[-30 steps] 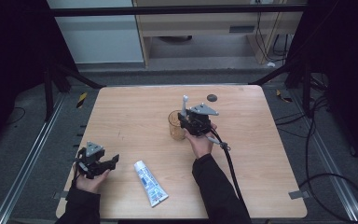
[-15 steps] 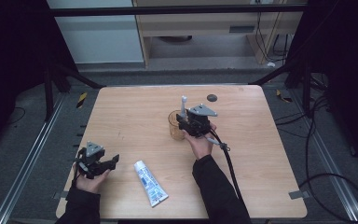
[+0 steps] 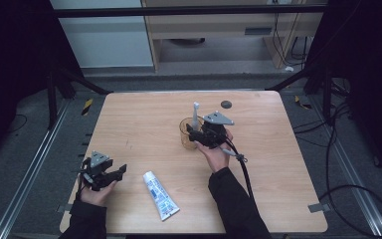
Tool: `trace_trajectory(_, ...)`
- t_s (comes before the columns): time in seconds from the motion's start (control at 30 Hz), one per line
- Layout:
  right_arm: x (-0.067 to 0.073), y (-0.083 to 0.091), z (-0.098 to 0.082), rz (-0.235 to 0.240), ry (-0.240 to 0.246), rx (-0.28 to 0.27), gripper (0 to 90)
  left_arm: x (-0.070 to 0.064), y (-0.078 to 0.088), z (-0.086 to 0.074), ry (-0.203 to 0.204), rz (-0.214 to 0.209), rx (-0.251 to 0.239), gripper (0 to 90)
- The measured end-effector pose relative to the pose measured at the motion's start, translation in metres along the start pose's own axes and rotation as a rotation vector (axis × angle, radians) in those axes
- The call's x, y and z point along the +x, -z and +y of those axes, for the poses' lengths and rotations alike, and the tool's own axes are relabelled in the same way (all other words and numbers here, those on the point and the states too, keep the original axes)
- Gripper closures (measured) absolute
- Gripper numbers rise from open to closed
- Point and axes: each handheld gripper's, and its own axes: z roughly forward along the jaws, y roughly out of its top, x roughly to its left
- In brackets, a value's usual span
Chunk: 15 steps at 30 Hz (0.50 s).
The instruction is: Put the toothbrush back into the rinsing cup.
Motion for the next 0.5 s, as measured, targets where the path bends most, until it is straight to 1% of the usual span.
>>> trace_trajectory(0.1,-0.002,0.010,0.002,0.004,0.009,0.003,25.9,0.000,0.000,0.000,0.006,-0.016,0.000,43.8)
trace_trajectory(0.2,-0.005,0.022,0.004,0.013,0.019,0.023,25.9,0.000,0.002,-0.001,0.014,-0.025,-0.006,46.0)
trace_trajectory(0.27,-0.007,0.032,0.005,0.018,0.020,0.021,26.2,-0.001,0.003,-0.001,0.017,-0.033,-0.005,48.6)
trace_trajectory(0.37,-0.013,0.047,0.005,0.013,0.033,0.031,28.3,-0.003,0.004,-0.001,0.016,-0.045,-0.003,52.8)
trace_trajectory(0.43,-0.017,0.057,0.003,0.020,0.038,0.046,28.5,-0.005,0.005,-0.001,0.013,-0.052,0.003,55.6)
trace_trajectory(0.5,-0.022,0.066,0.000,0.015,0.053,0.062,31.8,-0.008,0.006,-0.002,0.008,-0.057,0.008,58.3)
